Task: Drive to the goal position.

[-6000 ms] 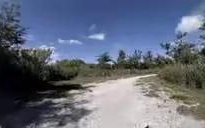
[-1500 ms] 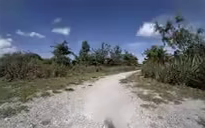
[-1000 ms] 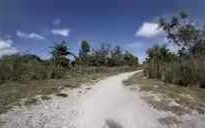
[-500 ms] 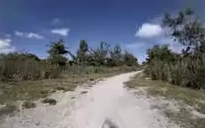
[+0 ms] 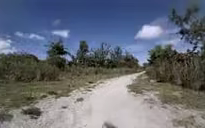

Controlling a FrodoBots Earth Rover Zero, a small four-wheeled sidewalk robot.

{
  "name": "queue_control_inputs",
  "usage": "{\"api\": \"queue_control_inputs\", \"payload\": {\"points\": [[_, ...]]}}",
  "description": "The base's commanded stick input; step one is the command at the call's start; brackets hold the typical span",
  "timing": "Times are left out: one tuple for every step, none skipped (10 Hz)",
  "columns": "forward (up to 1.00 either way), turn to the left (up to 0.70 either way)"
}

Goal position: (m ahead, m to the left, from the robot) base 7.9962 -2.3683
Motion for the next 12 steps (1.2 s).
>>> {"api": "queue_control_inputs", "payload": {"points": [[0.85,0.0],[0.85,0.0],[0.85,0.0],[0.85,0.0],[0.85,0.0],[0.85,0.0],[0.85,0.0],[0.85,0.0],[0.85,0.0],[0.85,0.0],[0.85,0.0],[0.85,0.0]]}}
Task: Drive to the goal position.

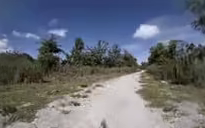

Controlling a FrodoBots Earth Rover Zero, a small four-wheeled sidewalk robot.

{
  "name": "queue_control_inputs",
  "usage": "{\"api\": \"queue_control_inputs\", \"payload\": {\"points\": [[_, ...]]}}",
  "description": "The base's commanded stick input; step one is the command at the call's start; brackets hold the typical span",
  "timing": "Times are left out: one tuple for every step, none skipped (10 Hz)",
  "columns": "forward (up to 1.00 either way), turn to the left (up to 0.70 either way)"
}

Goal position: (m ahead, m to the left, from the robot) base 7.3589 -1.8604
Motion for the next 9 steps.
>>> {"api": "queue_control_inputs", "payload": {"points": [[0.85,0.0],[0.85,-0.26],[0.85,-0.34],[0.85,-0.34],[0.85,-0.26],[0.85,-0.03],[0.85,0.0],[0.85,0.0],[0.85,0.0]]}}
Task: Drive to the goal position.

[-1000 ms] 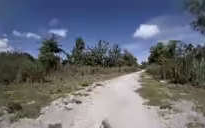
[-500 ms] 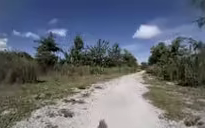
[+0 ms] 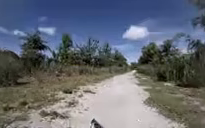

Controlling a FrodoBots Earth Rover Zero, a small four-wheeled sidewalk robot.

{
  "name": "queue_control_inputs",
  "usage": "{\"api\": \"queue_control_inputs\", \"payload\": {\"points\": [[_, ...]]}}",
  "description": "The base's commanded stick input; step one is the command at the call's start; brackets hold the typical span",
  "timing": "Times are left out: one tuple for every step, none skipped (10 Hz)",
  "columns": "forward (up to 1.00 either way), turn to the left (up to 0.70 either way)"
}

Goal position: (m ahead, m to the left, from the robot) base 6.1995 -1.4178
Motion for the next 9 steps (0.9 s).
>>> {"api": "queue_control_inputs", "payload": {"points": [[0.85,0.0],[0.85,0.0],[0.85,0.0],[0.85,0.0],[0.85,0.0],[0.85,0.0],[0.85,0.0],[0.85,0.0],[0.85,0.0]]}}
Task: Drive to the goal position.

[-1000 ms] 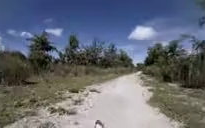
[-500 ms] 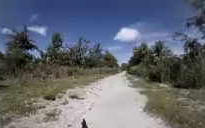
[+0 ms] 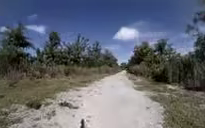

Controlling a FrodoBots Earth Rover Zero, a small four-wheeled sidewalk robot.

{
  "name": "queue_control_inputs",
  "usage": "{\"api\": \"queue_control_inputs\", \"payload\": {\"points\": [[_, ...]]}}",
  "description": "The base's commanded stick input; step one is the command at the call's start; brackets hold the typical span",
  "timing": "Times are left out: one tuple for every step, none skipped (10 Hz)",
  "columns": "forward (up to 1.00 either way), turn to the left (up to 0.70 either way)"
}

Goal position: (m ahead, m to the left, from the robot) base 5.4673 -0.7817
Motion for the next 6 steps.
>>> {"api": "queue_control_inputs", "payload": {"points": [[0.85,0.0],[0.85,0.0],[0.85,0.0],[0.85,0.0],[0.85,0.0],[0.85,0.0]]}}
